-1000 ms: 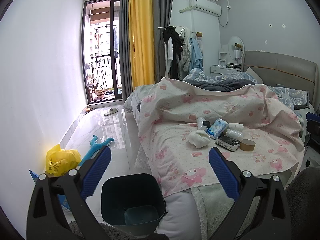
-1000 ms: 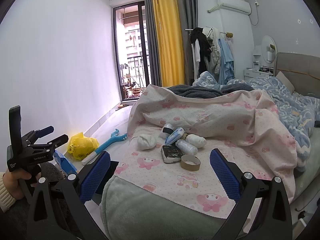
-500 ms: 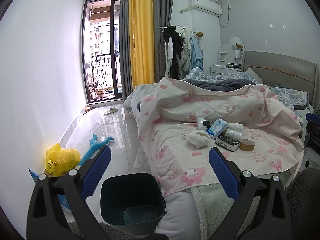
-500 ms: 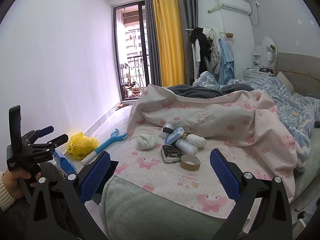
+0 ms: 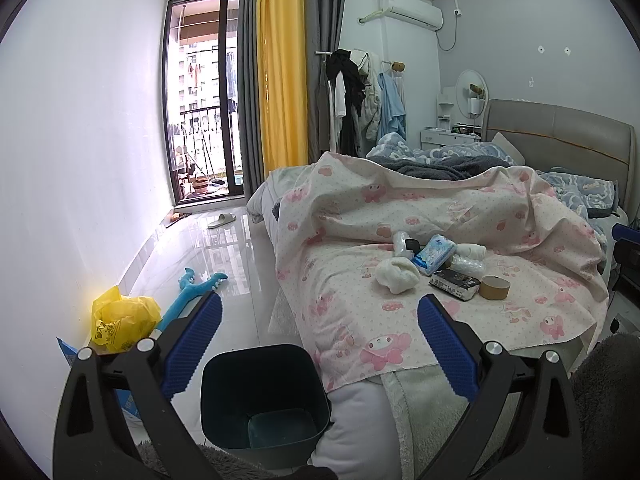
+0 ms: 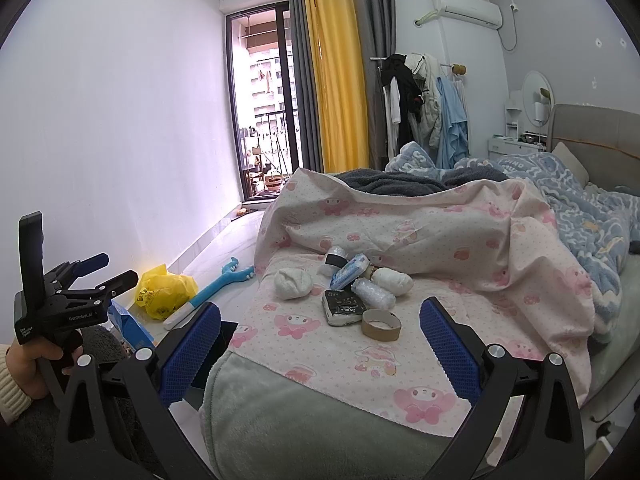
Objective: Collect trash
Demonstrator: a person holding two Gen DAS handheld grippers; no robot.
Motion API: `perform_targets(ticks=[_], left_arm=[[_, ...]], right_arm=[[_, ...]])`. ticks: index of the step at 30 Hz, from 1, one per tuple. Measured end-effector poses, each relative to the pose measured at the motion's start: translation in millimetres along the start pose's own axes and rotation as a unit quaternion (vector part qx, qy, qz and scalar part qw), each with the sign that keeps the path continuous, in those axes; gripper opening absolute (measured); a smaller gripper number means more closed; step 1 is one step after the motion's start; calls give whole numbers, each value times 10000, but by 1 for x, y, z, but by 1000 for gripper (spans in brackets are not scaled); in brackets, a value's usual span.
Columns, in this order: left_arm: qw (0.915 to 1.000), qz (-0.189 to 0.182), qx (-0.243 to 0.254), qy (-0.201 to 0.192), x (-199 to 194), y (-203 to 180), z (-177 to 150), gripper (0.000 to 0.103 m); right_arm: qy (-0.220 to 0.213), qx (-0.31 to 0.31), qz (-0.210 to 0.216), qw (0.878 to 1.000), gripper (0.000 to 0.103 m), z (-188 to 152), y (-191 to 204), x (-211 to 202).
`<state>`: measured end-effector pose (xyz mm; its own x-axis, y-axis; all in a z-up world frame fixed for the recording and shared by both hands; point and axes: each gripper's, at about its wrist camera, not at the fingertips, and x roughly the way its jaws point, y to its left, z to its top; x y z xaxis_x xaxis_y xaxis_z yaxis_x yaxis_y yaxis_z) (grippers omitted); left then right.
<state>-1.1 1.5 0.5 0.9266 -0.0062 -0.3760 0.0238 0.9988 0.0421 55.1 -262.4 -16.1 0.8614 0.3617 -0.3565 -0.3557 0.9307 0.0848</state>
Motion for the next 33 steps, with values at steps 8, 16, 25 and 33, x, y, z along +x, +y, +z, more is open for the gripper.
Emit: perform_targets(ticks=[8, 16, 25, 33], left_arm=[[10000, 1, 5, 9, -2, -3, -4, 100], [10000, 1, 11, 13, -2, -3, -4, 100], [10000, 1, 7, 22, -1, -3, -4, 100], [10000, 1, 12, 25, -2, -3, -4, 100]], right_arm=[[-4, 12, 7, 10000, 101, 0, -1, 0], [-4, 16, 7, 10000, 101, 0, -1, 0], [-5, 19, 10, 10000, 101, 0, -1, 0], [-5, 26, 12, 10000, 101, 0, -1, 0]])
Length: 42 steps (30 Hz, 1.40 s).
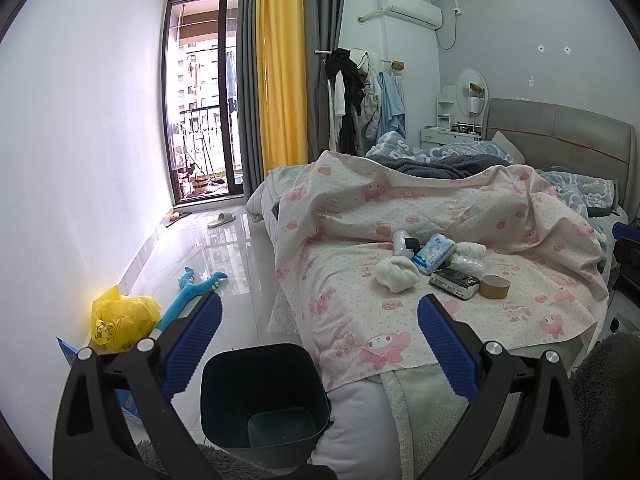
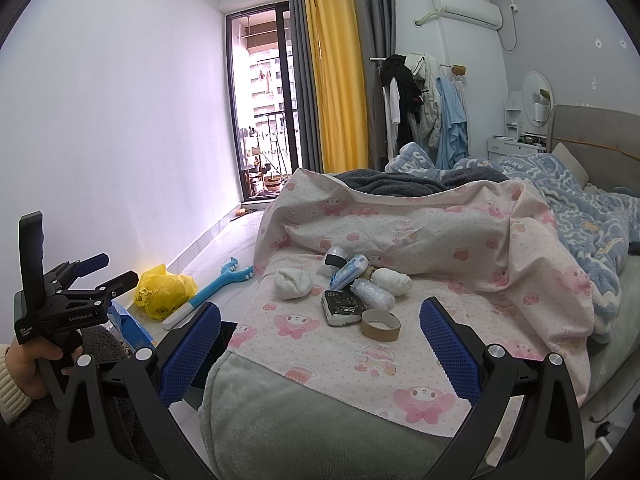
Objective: Collect trash
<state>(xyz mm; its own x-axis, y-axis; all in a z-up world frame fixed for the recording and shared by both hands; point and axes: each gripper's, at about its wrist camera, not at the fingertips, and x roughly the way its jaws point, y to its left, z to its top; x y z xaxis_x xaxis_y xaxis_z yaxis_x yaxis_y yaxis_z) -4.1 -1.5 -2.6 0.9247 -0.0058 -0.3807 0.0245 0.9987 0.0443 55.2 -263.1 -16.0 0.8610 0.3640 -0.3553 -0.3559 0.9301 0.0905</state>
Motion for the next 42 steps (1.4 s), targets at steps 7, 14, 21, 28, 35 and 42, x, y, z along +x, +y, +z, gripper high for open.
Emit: perform_targets(ticks=[7, 14, 21, 28, 35, 42], left_arm=[[10000, 1, 0, 5, 0, 0, 0, 100], [10000, -33, -59, 20, 4, -1, -3, 100], [9995, -321, 38, 17, 4, -6, 5, 100], [9979, -549, 337, 118, 22, -15, 24, 100], [9944, -893, 408, 384, 62, -15, 31, 99], [9895, -1203, 426, 683, 102, -15, 27, 98]], right_arm=[[0, -4, 0, 10000, 101, 0, 0, 0], [21, -21, -14, 10000, 101, 0, 1, 1], [233, -258, -165, 9993, 101, 2, -4, 2], [480, -194, -225, 9984, 100, 1, -18, 31], [1027, -250, -33, 9944, 98, -10, -35, 81], [1416, -197, 172, 9896, 85, -19, -52, 122]])
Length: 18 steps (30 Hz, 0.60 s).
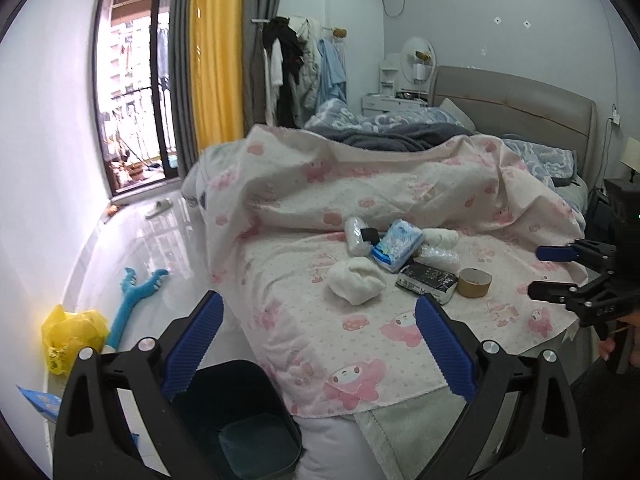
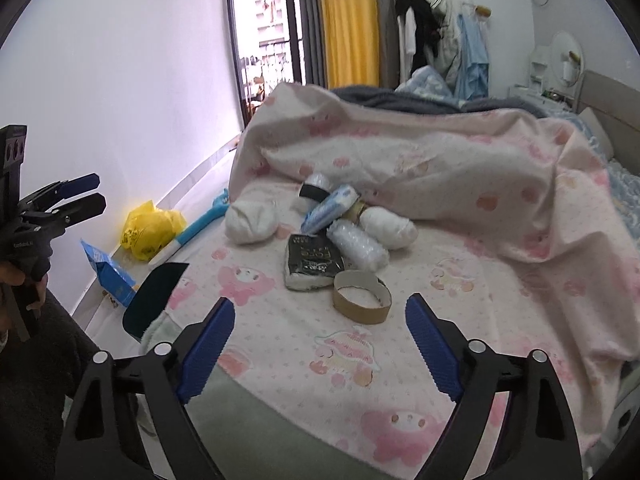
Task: Collect trash
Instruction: 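Grasp the tape roll with the right gripper while the left gripper grasps the white tissue ball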
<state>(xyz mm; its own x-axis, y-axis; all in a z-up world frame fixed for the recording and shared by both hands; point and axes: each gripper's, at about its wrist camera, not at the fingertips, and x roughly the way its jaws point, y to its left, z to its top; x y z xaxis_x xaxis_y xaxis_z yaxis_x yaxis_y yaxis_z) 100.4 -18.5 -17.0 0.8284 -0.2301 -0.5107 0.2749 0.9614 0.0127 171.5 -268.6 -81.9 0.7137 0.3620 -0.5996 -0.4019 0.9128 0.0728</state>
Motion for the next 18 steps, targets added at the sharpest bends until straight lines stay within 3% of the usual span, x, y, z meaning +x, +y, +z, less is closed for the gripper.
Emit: perform_targets(ticks=[5, 18], left_arm=[[9996, -179, -13, 201, 28, 2, -2, 95], [9960, -674, 175, 563, 92, -3, 8, 90]], right_arm=[[224, -30, 179, 9996, 78, 1, -16, 27], [623, -252, 504, 9965, 73, 3, -43, 83]])
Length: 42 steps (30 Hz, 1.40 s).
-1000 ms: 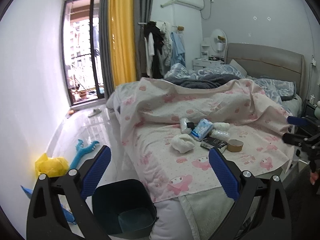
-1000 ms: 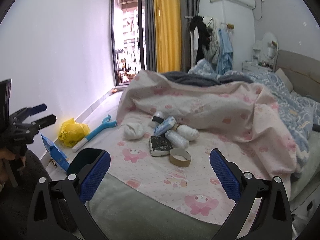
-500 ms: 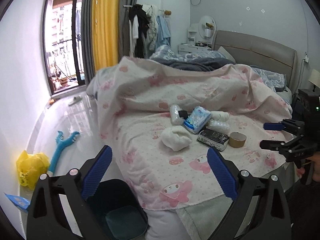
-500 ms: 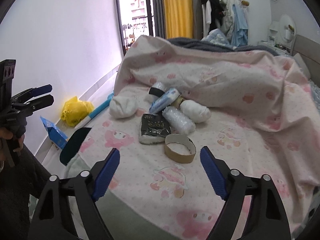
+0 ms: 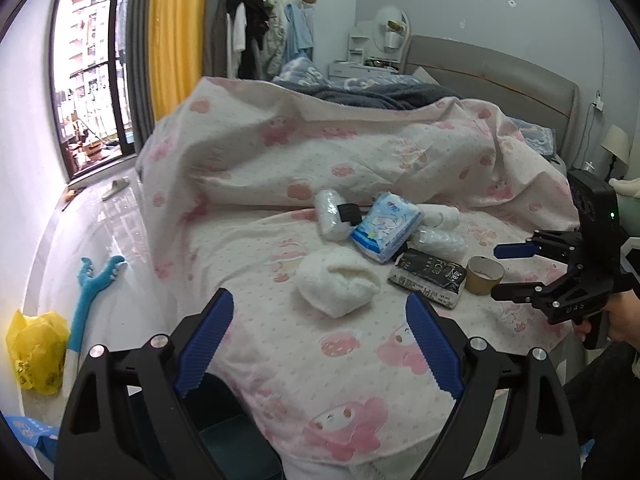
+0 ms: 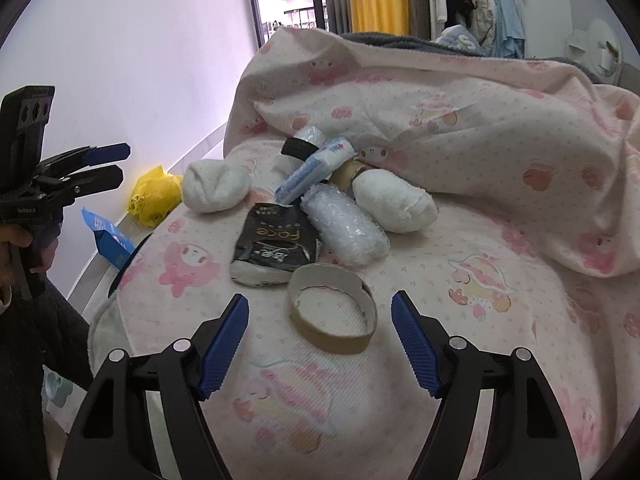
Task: Collect trash
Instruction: 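Grasp the tape roll with the right gripper while the left gripper grasps the white tissue ball, then carry the tissue ball and tape roll over the green bin and release both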
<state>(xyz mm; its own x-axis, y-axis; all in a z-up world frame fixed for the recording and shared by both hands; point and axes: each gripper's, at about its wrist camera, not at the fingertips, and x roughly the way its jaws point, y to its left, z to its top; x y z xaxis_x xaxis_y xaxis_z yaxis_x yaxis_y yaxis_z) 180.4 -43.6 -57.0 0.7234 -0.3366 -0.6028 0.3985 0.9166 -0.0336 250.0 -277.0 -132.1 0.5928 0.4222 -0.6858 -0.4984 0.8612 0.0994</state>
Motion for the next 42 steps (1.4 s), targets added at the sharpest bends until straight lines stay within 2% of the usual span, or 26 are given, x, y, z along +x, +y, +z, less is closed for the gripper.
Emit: perform_targets(ticks=[7, 16, 18, 22, 24, 30, 33, 38, 42], left_arm=[[9991, -317, -109, 259, 34, -5, -1, 85], [9976, -410, -384, 416, 62, -4, 4, 82], [9974, -374, -436, 434, 68, -3, 4, 82], [9968, -276, -543, 526, 82, -2, 4, 73], [9960, -272, -654, 536, 86, 1, 4, 72], [9940, -220, -916, 551, 90, 7, 6, 55], [9934, -253, -1008, 495, 85, 11, 9, 50], [9951, -73, -955, 256, 66, 16, 15, 49], [9943, 314, -997, 199, 56, 31, 13, 49]], right_arm=[[196, -58, 298, 9993, 66, -1, -12, 15], [206, -43, 544, 9983, 47, -4, -19, 13], [174, -20, 548, 9983, 47, -3, -19, 11], [9, 37, 496, 9988, 47, 1, -23, 0], [-106, 96, 385, 9992, 47, 5, -25, -6], [-321, 168, 318, 9988, 47, 23, -17, -13], [-432, 181, 406, 9981, 47, 41, -4, -11], [-507, 108, 398, 9979, 47, 62, 20, 0], [-445, 43, 391, 9982, 47, 74, 42, 15]])
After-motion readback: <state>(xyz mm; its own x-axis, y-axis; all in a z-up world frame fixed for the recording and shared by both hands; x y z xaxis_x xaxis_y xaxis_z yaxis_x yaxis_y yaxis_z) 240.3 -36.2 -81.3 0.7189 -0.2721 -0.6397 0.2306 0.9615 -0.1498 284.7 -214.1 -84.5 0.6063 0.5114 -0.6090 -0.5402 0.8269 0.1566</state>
